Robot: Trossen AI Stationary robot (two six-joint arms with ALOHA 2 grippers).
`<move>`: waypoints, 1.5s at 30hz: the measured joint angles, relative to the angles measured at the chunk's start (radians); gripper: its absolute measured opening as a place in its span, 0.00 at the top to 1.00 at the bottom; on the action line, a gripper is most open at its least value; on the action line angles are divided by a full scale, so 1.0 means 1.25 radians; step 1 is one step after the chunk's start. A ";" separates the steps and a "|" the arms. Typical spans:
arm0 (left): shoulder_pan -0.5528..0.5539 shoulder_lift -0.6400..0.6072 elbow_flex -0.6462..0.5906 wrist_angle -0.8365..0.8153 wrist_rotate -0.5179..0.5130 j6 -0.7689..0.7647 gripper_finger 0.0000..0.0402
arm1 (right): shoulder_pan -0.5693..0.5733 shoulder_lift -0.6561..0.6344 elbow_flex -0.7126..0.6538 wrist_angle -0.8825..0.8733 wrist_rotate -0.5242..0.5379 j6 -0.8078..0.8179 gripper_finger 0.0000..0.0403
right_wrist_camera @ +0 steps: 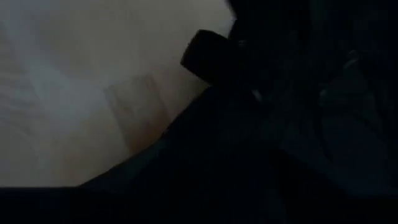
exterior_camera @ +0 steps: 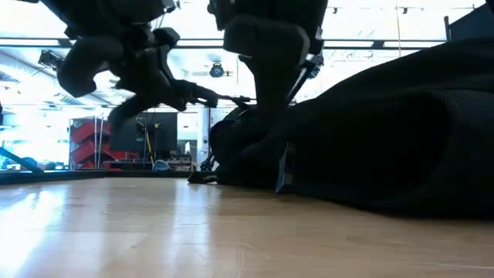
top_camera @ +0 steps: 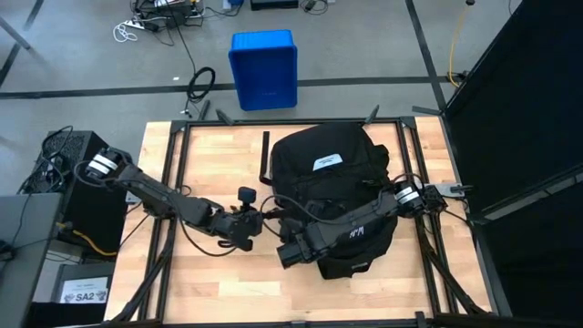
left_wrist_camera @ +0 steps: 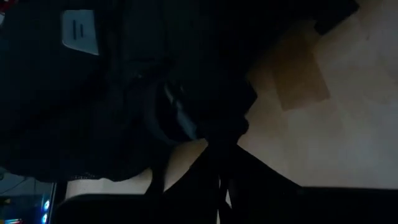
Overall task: Unpack backpack
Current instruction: Open the black backpack
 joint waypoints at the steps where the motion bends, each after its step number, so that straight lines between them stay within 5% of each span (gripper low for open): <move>1: -0.002 -0.001 0.000 -0.001 0.000 -0.002 1.00 | 0.000 0.000 -0.007 -0.002 -0.002 0.005 0.35; 8: -0.003 -0.001 0.000 -0.001 -0.004 -0.017 1.00 | -0.021 0.000 -0.052 -0.021 -0.003 0.061 0.44; 15: -0.003 -0.001 0.000 -0.039 -0.004 -0.020 1.00 | -0.024 0.000 -0.056 -0.021 -0.012 0.050 0.91; 17: -0.003 -0.010 0.000 -0.082 -0.005 -0.021 1.00 | -0.024 0.000 -0.050 -0.024 -0.012 0.047 0.97; 31: -0.051 -0.245 0.000 -0.249 -0.060 -0.101 0.97 | -0.030 0.000 0.003 -0.001 -0.012 0.041 1.00; 40: -0.057 -0.260 0.000 -0.308 -0.051 -0.112 0.67 | -0.039 0.000 0.003 0.004 -0.014 0.034 1.00; 45: -0.071 -0.260 -0.002 -0.190 -0.007 -0.166 0.52 | -0.044 0.000 0.003 0.022 -0.014 0.033 1.00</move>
